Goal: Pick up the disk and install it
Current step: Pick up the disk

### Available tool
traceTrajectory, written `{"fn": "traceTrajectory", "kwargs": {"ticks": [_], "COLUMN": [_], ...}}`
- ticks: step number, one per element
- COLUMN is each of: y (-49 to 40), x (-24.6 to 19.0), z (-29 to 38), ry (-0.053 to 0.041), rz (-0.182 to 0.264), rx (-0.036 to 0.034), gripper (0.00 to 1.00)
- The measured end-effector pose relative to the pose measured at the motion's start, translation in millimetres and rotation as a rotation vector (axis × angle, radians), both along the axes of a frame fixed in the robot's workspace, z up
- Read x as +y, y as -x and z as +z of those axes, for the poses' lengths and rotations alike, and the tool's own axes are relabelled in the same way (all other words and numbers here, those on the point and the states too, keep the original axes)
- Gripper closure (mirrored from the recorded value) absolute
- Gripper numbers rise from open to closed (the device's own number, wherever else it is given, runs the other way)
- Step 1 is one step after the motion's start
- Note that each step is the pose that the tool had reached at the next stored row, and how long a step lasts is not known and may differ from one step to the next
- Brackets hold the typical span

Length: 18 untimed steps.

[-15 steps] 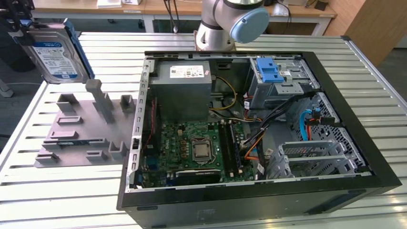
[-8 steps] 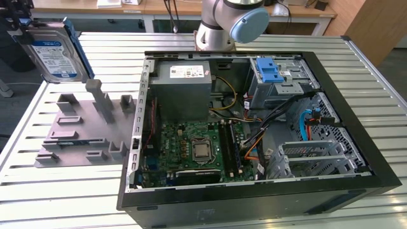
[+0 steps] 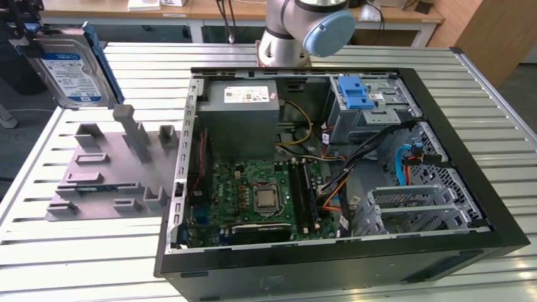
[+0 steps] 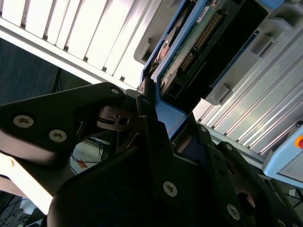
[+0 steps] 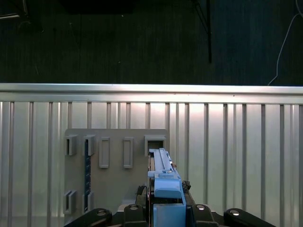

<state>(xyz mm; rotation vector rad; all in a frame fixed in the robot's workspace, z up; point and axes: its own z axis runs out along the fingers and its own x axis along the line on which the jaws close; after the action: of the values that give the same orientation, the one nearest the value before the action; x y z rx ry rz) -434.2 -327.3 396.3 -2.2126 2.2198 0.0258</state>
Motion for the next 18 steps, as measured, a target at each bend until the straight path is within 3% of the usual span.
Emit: {"fn": "traceTrajectory", "kwargs": {"ticks": [18], "y": [0.0], "x": [0.0], "z": [2.9], "ry": [0.0], "rz": [0.0], "rx": [0.0001], "gripper": [0.64]}}
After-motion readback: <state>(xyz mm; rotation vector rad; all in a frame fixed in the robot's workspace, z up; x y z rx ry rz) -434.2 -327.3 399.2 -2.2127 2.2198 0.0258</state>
